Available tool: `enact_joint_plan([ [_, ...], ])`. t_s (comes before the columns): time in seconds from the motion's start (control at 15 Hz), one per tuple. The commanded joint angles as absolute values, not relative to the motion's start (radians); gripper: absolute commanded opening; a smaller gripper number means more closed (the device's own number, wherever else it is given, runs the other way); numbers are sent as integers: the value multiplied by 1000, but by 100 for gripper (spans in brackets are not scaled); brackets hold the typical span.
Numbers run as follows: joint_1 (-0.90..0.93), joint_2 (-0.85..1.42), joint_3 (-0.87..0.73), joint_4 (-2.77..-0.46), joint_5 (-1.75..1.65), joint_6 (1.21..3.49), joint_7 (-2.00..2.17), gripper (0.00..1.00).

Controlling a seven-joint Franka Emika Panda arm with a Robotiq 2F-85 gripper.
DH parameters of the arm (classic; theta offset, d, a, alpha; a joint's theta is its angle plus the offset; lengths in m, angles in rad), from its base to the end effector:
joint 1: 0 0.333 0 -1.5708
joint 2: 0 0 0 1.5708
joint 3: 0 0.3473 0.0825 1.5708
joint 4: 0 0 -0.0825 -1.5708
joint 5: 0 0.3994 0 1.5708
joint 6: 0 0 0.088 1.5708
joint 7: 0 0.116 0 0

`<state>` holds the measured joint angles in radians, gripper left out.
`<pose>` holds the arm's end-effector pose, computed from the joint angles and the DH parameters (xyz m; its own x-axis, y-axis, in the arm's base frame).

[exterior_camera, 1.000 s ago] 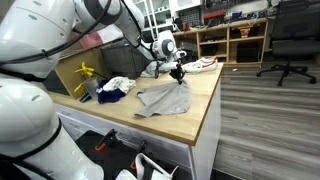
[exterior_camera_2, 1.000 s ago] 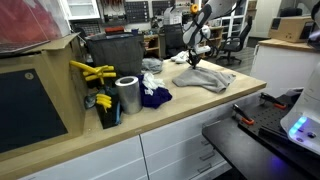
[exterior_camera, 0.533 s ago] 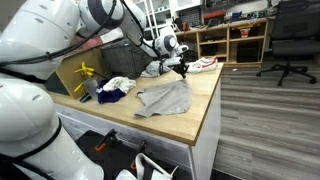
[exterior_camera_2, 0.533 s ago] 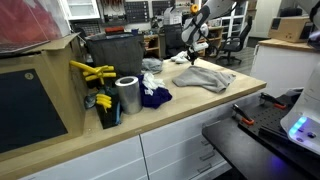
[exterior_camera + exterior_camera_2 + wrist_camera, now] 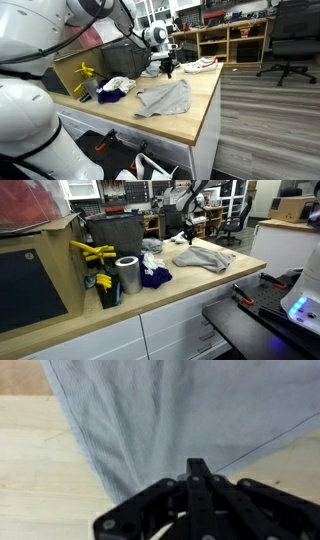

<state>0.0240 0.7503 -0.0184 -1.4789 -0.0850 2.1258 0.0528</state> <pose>0.7392 0.0020 0.2275 0.9949 0.0013 -0.1008 0.0099 -0.9963 0.0851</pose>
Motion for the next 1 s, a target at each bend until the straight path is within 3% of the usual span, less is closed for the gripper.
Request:
enact_joint_plan([
  [0.0, 26, 596, 23, -1676, -75, 2022, -35, 27],
  [0.67, 95, 343, 61, -2146, -211, 2152, -87, 99],
  [0.93, 115, 277, 82, -2276, -232, 2220, -70, 100],
])
